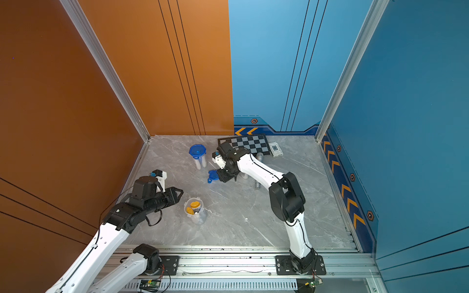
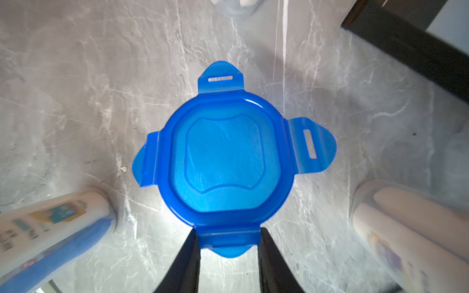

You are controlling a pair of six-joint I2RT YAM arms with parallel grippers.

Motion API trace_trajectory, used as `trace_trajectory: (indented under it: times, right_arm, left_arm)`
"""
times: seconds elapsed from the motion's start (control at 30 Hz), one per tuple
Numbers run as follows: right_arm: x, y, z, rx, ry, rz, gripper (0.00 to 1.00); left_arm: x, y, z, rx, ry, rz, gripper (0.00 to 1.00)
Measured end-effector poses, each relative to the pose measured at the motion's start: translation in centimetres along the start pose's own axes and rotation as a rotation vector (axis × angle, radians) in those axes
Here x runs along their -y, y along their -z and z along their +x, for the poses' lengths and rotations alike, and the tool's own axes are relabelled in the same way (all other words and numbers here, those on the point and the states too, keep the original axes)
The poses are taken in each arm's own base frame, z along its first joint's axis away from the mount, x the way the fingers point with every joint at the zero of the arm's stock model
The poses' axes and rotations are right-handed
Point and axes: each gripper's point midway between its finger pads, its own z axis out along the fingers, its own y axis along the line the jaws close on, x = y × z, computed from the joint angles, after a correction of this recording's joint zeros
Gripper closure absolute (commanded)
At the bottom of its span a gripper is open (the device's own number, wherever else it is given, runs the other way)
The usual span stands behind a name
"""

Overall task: Pack away toiletry kits
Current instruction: Pick up the lid from the center of the board, then close the lid on the container.

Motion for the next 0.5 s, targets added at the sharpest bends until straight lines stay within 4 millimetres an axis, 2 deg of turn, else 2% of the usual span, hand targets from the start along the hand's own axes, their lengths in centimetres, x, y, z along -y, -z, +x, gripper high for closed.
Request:
trace_trajectory:
  times: [0.07, 0.23, 0.37, 0.5]
  right_arm:
    - [-1.0, 1.4, -0.1, 0.026, 0.016, -0.012, 0.87]
    - [-4.5, 3.3, 0.1, 0.057, 0.088, -0.053, 0.87]
    - [-8.0, 5.3, 0.4, 0.087, 0.158, -0.097, 0.87]
    - [-11.3, 7.7, 1.0, 0.126, 0.232, -0.152, 0.86]
  left_arm:
    - [-0.3, 0.0, 0.1, -0.003, 0.004, -0.011, 0.65]
    - [-1.5, 0.0, 0.2, -0.007, 0.026, -0.062, 0.62]
    - [-3.1, 0.2, 0.1, -0.027, 0.077, -0.128, 0.46]
    - [-2.9, 1.2, -0.9, -0.006, 0.089, -0.129, 0.25]
